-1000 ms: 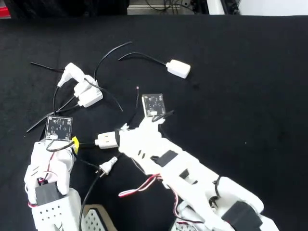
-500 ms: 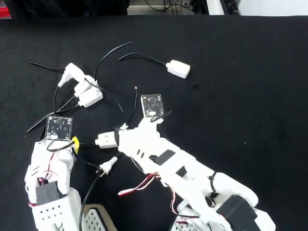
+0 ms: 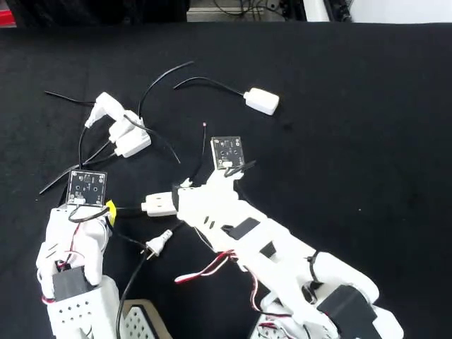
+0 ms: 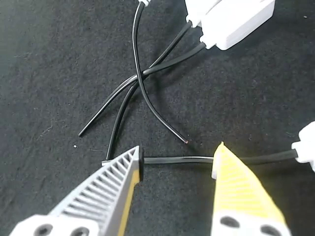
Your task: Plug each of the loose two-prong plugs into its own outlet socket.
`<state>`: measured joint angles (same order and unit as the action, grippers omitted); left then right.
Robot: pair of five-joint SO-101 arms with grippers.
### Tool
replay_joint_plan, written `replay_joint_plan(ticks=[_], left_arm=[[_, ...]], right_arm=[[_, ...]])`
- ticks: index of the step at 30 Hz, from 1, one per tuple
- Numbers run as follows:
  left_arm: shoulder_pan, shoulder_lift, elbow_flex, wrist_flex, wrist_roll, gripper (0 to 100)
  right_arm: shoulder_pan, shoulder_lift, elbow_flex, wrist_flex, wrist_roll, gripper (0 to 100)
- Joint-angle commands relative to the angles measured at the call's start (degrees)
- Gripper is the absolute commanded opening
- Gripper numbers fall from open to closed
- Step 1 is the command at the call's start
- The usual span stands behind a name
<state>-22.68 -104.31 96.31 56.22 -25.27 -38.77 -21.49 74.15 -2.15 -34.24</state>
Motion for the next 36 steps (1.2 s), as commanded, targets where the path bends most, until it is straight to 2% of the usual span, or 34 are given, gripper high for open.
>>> replay_joint_plan(ticks=[1, 13, 21, 26, 36], left_arm=[[-0.40, 0.09, 1.01, -1.41, -0.26, 24], [-0.22, 0.09, 1.01, -1.41, -0.18, 24], [-0.22, 0.09, 1.01, -1.41, -0.18, 24], [-0.40, 0.09, 1.01, -1.41, -0.18, 24], [-0.48, 0.09, 1.01, -1.41, -0.18, 24]], right_arm=[[-0.35, 0.04, -2.24, -0.62, 0.26, 1.2], [-1.76, 0.22, -2.15, -3.08, 0.00, 1.2], [-2.02, 8.66, -6.29, -2.99, -2.29, 1.2], [-1.85, 7.60, -5.41, -2.81, -1.76, 1.2], [-2.11, -1.89, 0.84, -2.90, 9.14, 1.2]])
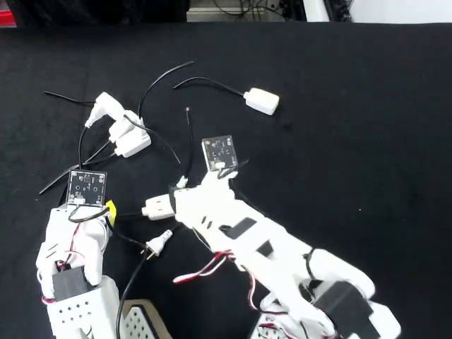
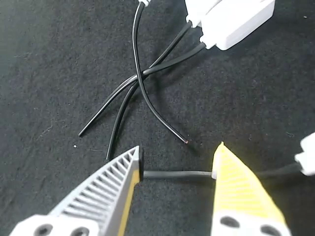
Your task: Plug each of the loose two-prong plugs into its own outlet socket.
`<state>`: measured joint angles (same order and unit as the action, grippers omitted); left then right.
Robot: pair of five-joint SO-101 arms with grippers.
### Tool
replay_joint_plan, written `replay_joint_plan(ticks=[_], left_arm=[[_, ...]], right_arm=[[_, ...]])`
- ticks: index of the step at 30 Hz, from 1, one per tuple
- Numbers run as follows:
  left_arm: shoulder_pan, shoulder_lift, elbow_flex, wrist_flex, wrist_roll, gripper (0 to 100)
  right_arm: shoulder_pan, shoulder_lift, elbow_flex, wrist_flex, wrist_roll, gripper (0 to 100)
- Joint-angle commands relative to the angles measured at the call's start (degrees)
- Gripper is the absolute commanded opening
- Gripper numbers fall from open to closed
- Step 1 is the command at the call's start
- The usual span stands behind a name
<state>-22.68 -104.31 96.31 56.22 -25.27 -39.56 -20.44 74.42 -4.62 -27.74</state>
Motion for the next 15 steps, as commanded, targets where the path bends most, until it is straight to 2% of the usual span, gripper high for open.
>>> replay_joint_plan(ticks=[1, 11, 15], left_arm=[[-0.40, 0.09, 1.01, -1.41, -0.18, 24], [1.63, -0.09, 0.48, -1.32, -0.09, 24], [4.53, -0.09, -1.45, -1.41, 1.58, 24]], right_arm=[[-1.32, -3.74, 0.84, -0.44, 3.60, 1.2], [0.44, -13.58, -1.63, -0.79, 5.89, 1.2], [2.64, -19.12, -3.03, -0.79, 5.63, 1.2]])
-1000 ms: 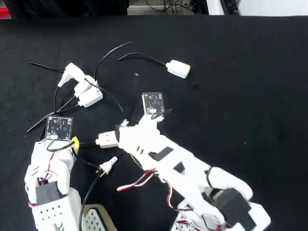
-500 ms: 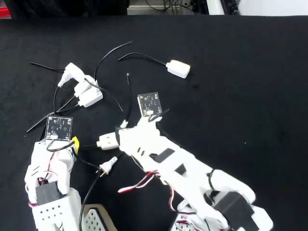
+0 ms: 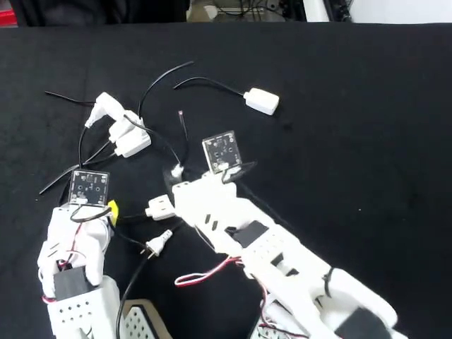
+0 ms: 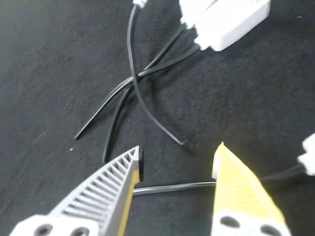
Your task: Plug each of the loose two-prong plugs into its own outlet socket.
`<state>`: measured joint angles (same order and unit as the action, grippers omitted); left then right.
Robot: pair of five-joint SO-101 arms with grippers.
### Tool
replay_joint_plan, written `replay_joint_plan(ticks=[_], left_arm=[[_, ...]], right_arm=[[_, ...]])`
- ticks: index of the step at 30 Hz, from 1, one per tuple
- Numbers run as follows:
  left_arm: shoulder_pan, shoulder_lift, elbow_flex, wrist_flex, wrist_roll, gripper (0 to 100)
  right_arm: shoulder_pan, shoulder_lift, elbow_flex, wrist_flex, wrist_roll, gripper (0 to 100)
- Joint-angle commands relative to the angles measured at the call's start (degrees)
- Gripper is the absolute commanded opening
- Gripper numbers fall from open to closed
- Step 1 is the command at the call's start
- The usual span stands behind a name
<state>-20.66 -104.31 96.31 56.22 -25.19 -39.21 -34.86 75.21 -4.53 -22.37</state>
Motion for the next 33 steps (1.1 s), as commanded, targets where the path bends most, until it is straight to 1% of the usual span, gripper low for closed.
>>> replay_joint_plan(ticks=[1, 6, 10, 12, 14, 16, 20, 23, 27, 33], left_arm=[[3.82, -0.09, -2.59, -1.49, 2.81, 24], [13.14, -0.18, -10.51, -1.93, 12.31, 24], [20.97, -0.18, -13.85, -2.02, 14.33, 24], [23.34, -0.18, -14.20, -1.93, 15.38, 24], [24.22, -0.18, -14.29, -2.20, 18.02, 24], [23.87, -0.18, -14.29, -4.04, 20.40, 24], [24.48, -0.18, -14.29, -5.98, 22.59, 24], [23.96, -0.18, -14.37, -6.77, 23.38, 24], [23.87, -0.18, -14.90, -6.42, 24.00, 24], [23.87, -0.18, -14.81, -6.33, 24.00, 24]], right_arm=[[2.55, -6.46, -4.00, -0.88, 0.18, 1.2], [0.53, -17.71, -3.38, -0.53, 0.09, 1.2], [-1.85, -28.18, 1.10, -0.09, -1.93, 1.2], [-3.69, -33.27, 5.23, 0.09, -2.11, 1.2], [-6.15, -38.55, 9.54, 3.52, -2.02, 1.2], [-8.26, -43.47, 12.18, 9.58, -1.67, 1.2], [-8.88, -51.03, 13.32, 21.19, -2.02, 1.2], [-8.88, -55.25, 14.02, 26.99, -2.02, 1.2], [-8.88, -57.80, 14.64, 27.87, -2.02, 1.2], [-8.97, -56.84, 14.20, 28.04, -2.02, 1.2]])
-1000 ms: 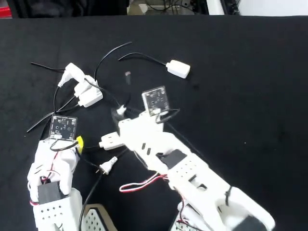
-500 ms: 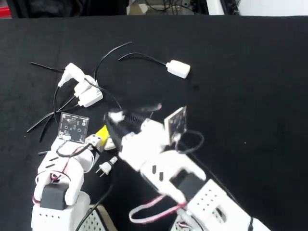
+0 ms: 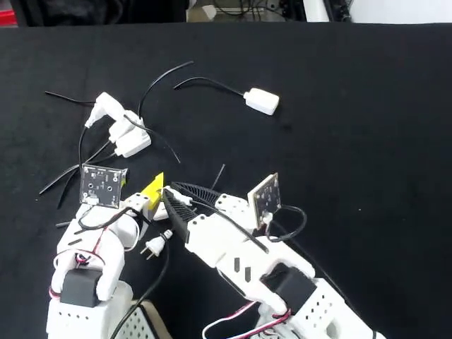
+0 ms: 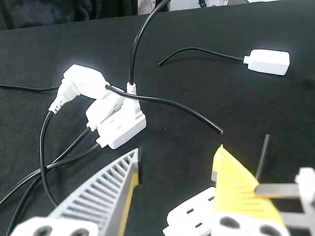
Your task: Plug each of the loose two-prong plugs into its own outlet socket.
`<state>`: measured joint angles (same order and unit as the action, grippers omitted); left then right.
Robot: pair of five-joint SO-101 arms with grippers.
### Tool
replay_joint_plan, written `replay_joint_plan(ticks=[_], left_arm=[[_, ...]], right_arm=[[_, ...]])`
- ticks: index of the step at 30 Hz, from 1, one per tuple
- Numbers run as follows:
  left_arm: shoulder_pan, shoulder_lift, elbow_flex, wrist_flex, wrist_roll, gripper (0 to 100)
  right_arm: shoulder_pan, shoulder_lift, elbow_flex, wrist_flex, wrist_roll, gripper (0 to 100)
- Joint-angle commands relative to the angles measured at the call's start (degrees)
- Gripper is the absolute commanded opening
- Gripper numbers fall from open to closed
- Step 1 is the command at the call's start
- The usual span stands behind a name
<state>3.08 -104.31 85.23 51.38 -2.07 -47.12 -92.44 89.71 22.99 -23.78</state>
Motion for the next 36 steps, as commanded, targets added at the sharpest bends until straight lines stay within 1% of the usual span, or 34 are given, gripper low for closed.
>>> replay_joint_plan(ticks=[1, 5, 8, 11, 14, 26, 29, 31, 33, 36], left_arm=[[0.13, -0.18, -3.74, -1.49, 0.88, 24], [0.13, -0.18, -3.65, -1.49, 0.88, 24], [-0.13, -0.18, -3.65, -1.49, 0.88, 24], [-1.80, -0.18, -3.65, -1.76, 1.14, 24], [-2.33, -0.18, -3.74, -1.58, 2.20, 24], [-2.42, 0.00, -2.24, -1.49, 1.85, 24], [-2.51, 0.00, -0.75, -1.41, -2.20, 24], [-3.91, 0.00, -0.04, 1.41, -6.33, 24], [-5.41, 0.00, -0.04, 5.98, -13.54, 24], [-10.33, 0.00, 0.13, 12.04, -23.03, 24]], right_arm=[[-1.14, 1.19, -0.40, 0.53, -0.62, 1.2], [-1.23, 3.47, -0.92, 0.79, -0.62, 1.2], [-1.23, 6.20, -3.91, 3.96, -0.62, 1.2], [-1.05, 9.89, -6.64, 5.89, -0.62, 1.2], [-1.14, 14.29, -8.31, 5.89, -0.70, 1.2], [-0.88, 27.30, -14.46, 6.24, -0.26, 1.2], [0.53, 30.46, -16.31, 6.33, -0.18, 1.2], [2.37, 33.19, -17.71, 6.51, 0.18, 1.2], [3.43, 36.44, -18.86, 7.56, 1.49, 1.1], [3.69, 41.54, -20.18, 7.74, 1.85, 1.1]])
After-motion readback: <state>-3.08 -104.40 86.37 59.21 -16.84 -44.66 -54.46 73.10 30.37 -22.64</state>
